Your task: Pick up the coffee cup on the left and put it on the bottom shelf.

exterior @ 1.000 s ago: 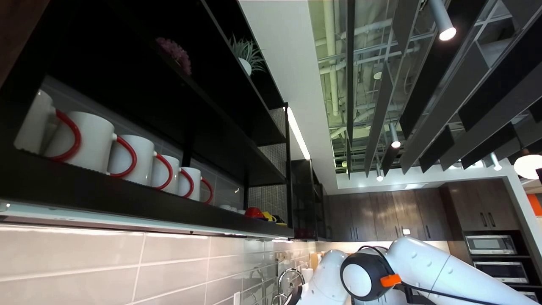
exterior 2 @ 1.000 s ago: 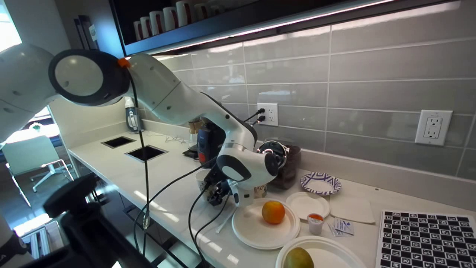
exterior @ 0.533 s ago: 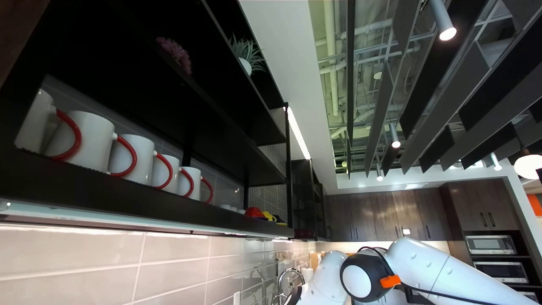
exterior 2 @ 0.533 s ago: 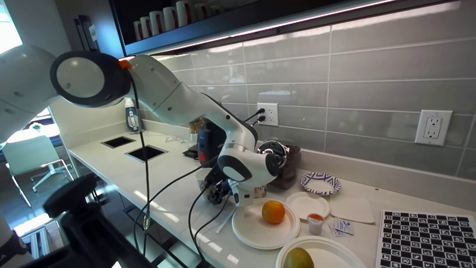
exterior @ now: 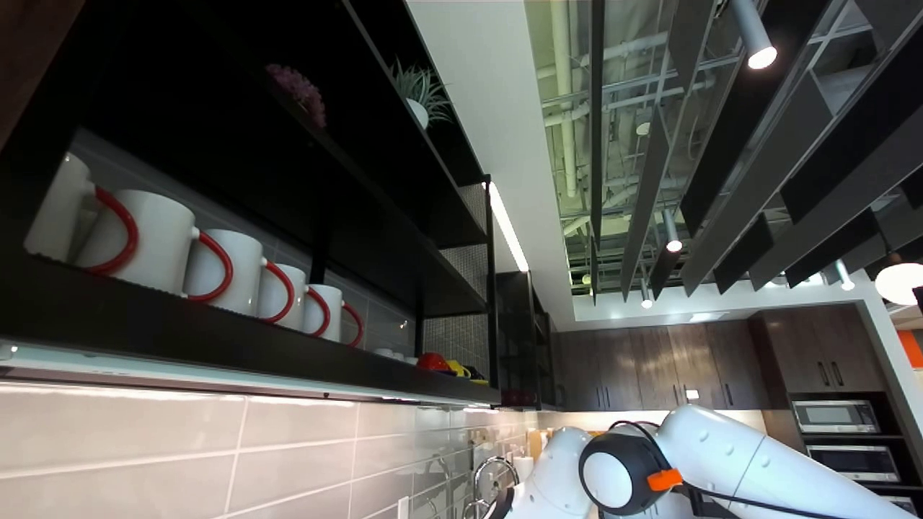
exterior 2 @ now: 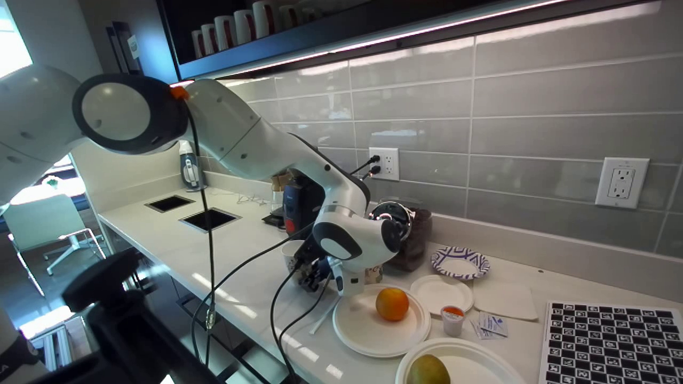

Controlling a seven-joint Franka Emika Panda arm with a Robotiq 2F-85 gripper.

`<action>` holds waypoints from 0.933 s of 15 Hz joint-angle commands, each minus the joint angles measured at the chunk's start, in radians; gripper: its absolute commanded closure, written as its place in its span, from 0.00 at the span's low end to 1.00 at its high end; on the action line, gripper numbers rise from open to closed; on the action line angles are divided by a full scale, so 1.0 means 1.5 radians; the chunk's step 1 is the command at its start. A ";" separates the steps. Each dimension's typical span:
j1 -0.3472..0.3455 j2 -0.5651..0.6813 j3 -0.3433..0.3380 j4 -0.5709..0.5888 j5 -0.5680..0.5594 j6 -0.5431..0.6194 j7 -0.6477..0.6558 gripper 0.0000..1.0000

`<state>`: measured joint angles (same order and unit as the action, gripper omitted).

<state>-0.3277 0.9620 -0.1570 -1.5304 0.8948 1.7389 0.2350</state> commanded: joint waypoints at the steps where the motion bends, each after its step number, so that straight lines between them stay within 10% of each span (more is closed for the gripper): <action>1: -0.010 0.014 0.004 0.028 0.001 -0.022 0.014 0.44; 6: -0.010 0.019 0.006 0.038 0.000 -0.025 0.017 0.04; 14: 0.001 0.043 0.009 0.086 -0.011 -0.064 0.050 0.00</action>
<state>-0.3229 0.9773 -0.1512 -1.4789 0.8947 1.6936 0.2590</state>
